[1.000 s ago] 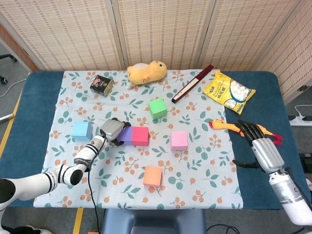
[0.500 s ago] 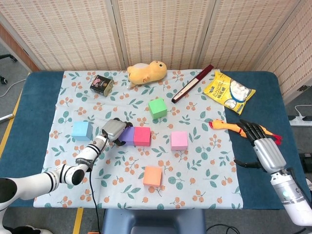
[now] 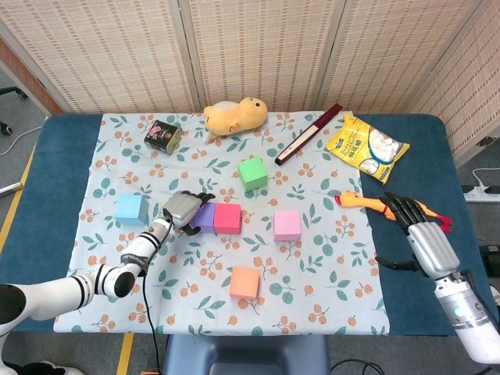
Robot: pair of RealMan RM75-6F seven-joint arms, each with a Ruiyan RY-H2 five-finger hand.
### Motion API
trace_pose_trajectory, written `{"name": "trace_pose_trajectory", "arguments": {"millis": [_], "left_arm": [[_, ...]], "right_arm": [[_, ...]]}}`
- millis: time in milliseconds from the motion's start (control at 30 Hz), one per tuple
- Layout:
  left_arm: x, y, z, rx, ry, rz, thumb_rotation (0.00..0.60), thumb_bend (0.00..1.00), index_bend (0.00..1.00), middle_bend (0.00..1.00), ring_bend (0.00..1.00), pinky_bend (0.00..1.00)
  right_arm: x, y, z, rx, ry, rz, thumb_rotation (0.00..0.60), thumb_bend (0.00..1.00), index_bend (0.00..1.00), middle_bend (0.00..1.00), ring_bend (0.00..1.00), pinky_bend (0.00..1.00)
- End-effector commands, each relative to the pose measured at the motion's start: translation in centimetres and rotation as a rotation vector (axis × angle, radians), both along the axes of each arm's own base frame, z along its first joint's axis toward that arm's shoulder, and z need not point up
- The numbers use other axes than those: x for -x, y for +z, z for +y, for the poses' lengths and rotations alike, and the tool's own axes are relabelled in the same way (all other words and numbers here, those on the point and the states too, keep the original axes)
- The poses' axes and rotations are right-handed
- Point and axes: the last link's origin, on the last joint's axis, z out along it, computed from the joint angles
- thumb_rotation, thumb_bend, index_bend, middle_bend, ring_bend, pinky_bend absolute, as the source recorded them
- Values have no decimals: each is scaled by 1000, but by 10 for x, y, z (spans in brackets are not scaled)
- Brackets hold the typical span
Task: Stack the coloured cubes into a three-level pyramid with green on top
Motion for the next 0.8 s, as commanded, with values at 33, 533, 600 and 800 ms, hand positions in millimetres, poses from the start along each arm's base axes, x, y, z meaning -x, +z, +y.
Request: {"name": "trace_pose_trajectory", "arguments": {"millis": [33,533,600,800], "left_arm": [[0,0,0,-1,-4,5,600,329,116,151,236,170],[-4,-1,0,-5,-2,4,600,324,121,239,266,173],[-4,-1,0,-4,-1,4,600,323,121,244,268,173],[-5,-2,-2,3,-1,6,600,323,121,245,269,173]], "right_arm": [[0,0,1,1,0,0,600,0,0,12,0,11],[2,2,2,5,-4,1,600,0,0,12,0,11],[2,2,2,5,-4,1,600,0,0,12,0,11],[4,1,2,2,-9,0,600,0,0,12,0,11]]}}
